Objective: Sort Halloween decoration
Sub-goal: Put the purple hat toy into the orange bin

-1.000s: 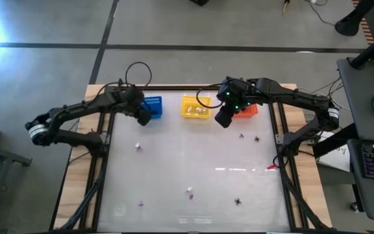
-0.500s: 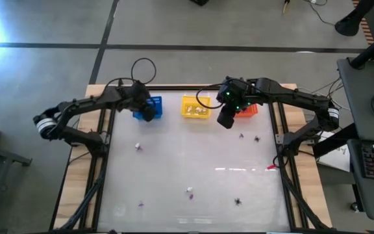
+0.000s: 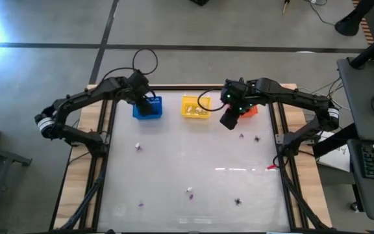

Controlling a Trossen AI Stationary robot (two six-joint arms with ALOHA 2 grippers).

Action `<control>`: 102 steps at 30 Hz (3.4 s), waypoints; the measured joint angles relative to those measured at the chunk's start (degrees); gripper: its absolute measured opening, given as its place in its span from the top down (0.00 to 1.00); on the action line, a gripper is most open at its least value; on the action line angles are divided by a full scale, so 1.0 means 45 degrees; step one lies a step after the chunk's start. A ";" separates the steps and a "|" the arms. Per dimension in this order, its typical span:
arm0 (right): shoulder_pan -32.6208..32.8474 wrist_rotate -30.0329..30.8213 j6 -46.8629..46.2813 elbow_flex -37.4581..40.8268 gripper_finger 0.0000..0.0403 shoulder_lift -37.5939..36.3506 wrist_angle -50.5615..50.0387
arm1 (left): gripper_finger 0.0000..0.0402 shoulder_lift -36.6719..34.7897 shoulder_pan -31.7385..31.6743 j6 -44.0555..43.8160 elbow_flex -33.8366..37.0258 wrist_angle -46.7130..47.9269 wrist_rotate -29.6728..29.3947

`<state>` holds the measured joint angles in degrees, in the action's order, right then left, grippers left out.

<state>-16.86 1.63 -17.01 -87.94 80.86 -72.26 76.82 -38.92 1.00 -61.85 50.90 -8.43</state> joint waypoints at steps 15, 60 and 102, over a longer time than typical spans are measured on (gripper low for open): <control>0.0418 0.0967 -0.6725 0.1757 0.71 0.0056 -0.0164 | 0.73 -0.0563 0.0015 0.1822 -0.0727 0.2272 0.0005; 0.0683 0.1998 -1.6210 0.8925 0.66 0.0418 0.4419 | 0.73 -0.3769 0.0019 0.3700 0.0114 0.2306 0.1700; 0.0900 0.1358 -1.5119 1.0174 0.98 0.0148 0.6190 | 0.73 -0.3759 0.0019 0.2770 0.0118 0.1577 0.1684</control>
<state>-12.81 7.74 -85.04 -42.16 81.53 -44.41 59.90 -38.83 13.47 -61.32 58.00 -0.85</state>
